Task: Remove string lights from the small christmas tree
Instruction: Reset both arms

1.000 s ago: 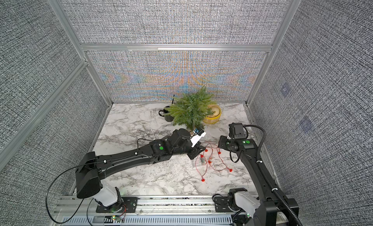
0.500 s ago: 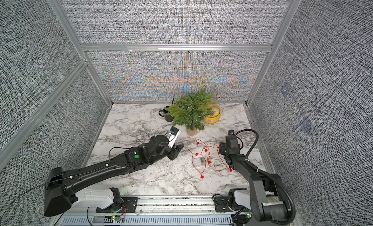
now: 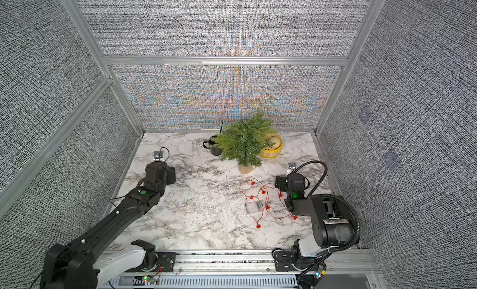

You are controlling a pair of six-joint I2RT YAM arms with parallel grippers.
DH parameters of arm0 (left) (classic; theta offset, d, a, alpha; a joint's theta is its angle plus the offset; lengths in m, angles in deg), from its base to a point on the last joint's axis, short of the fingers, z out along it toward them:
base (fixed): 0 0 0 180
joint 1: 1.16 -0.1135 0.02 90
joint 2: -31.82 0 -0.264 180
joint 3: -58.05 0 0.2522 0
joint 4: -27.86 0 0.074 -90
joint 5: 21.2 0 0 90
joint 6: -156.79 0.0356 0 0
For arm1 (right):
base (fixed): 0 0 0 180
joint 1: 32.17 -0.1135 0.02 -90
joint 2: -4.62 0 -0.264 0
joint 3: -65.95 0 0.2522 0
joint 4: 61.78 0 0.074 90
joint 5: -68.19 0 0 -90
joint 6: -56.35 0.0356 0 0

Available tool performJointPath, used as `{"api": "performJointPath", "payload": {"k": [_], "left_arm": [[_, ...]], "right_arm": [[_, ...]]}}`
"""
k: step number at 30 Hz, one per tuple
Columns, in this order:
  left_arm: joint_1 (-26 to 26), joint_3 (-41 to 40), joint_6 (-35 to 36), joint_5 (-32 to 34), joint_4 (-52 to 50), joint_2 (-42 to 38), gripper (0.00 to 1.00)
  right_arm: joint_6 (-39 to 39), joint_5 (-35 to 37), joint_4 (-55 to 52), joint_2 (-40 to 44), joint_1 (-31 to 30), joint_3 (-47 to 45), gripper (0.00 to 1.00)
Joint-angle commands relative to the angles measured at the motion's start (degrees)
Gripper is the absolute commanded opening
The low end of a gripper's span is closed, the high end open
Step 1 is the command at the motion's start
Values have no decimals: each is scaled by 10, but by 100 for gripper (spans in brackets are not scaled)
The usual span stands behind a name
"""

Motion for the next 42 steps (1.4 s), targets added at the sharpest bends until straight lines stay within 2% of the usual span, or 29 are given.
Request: {"api": "performJointPath", "payload": {"k": [1, 7, 11, 13, 16, 20, 25, 35, 41, 42], "left_arm": [[-34, -21, 62, -32, 105, 26, 68], [-97, -111, 100, -117, 299, 87, 67], [-121, -122, 120, -156, 380, 127, 64], [-144, -122, 92, -184, 398, 139, 64], [-154, -160, 78, -192, 513, 187, 64], [-161, -152, 74, -204, 495, 192, 68], [-169, -150, 69, -217, 494, 194, 81], [-169, -152, 71, -220, 497, 194, 85], [-171, -153, 73, -226, 499, 194, 92], [-170, -157, 74, -226, 504, 192, 98]], "right_arm": [[3, 2, 41, -1, -3, 1, 99], [1, 4, 51, -3, -4, -1, 99], [1, 5, 51, -4, -5, -1, 99], [1, 6, 49, -4, -5, 1, 99], [1, 6, 49, -4, -6, 0, 99], [1, 6, 50, -4, -5, 1, 99], [1, 8, 50, -5, -6, 1, 99], [0, 8, 46, -6, -7, 3, 99], [1, 10, 51, -11, -7, 3, 99], [-1, 7, 52, -8, -7, 2, 99]]}}
